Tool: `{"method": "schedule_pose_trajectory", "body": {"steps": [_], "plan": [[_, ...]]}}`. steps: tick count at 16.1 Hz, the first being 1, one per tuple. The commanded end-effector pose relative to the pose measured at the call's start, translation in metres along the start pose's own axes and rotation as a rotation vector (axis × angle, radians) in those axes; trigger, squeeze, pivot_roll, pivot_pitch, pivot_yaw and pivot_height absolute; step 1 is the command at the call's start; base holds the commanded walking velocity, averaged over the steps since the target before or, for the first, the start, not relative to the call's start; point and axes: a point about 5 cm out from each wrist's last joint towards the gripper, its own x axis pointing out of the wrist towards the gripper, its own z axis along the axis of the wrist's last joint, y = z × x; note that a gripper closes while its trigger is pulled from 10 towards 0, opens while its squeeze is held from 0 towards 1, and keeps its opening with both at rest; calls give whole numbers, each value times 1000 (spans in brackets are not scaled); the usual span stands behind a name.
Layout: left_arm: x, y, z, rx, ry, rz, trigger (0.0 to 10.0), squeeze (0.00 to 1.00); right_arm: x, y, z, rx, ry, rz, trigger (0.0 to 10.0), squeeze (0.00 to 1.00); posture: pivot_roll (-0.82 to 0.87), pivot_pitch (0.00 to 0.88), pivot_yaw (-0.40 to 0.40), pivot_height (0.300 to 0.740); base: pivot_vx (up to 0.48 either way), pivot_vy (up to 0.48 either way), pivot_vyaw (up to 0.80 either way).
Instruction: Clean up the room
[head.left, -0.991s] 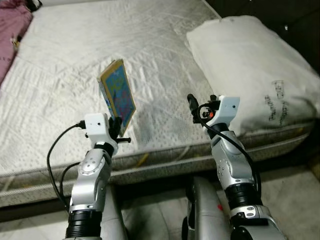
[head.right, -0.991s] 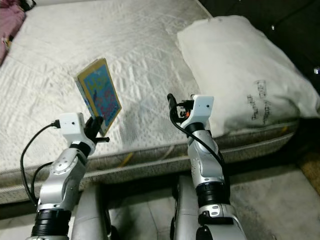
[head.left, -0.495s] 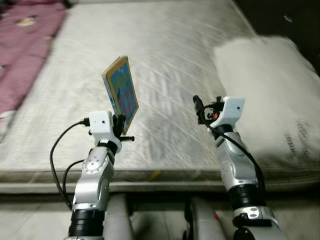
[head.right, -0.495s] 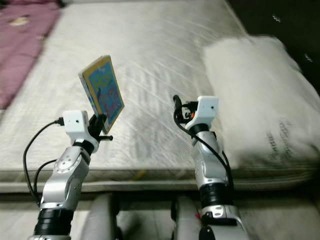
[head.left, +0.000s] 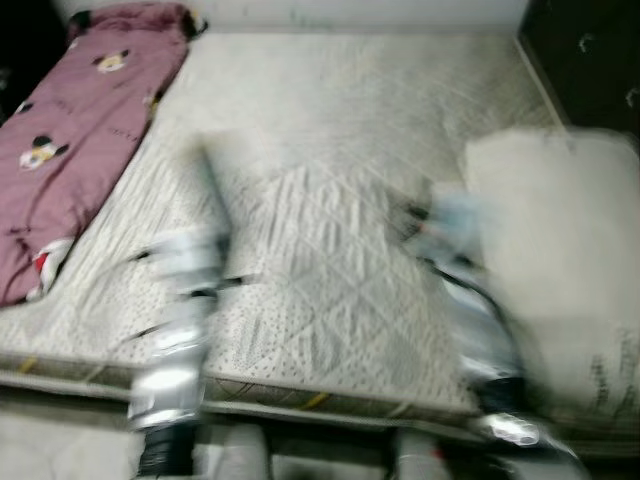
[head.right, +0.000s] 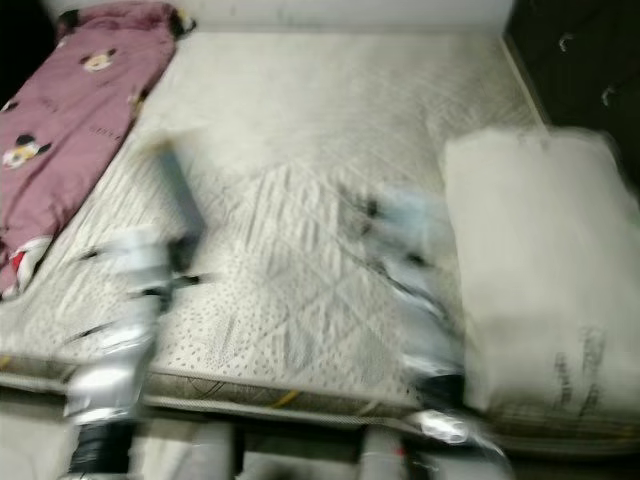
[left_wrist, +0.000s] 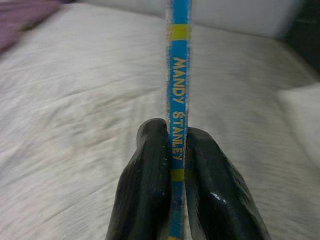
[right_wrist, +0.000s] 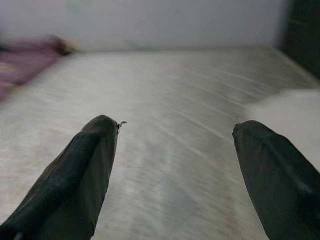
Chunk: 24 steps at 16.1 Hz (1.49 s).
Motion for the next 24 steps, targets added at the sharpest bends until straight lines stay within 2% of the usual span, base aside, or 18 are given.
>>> {"method": "schedule_pose_trajectory", "body": {"steps": [1,5,8,11,15,22,24], "plan": [[-4,14,10,2,-53,60,10000,0,7,31,8,25,-36,85,10000,0,-14,0,21,740,0,0,0],[-3,14,8,-18,-53,77,10000,0,5,25,0,12,-5,48,10000,0,-16,0,20,740,0,0,0],[-3,14,6,-17,-47,82,10000,0,5,26,4,-36,-34,56,10000,0,-18,0,19,740,0,0,0],[-6,15,0,-34,-25,86,10000,0,7,25,4,-37,-29,39,10000,0,-20,0,25,740,0,0,0],[-4,16,1,-49,-29,93,10000,0,7,23,1,-22,-11,-2,10000,0,-22,0,26,740,0,0,0],[-3,15,1,-50,-33,95,10000,0,8,22,0,-15,-3,-15,10000,0,-24,0,25,740,0,0,-745],[-3,15,2,-56,-39,97,10000,0,8,23,1,-22,-12,-13,10000,0,-24,0,25,740,0,0,0]]}}
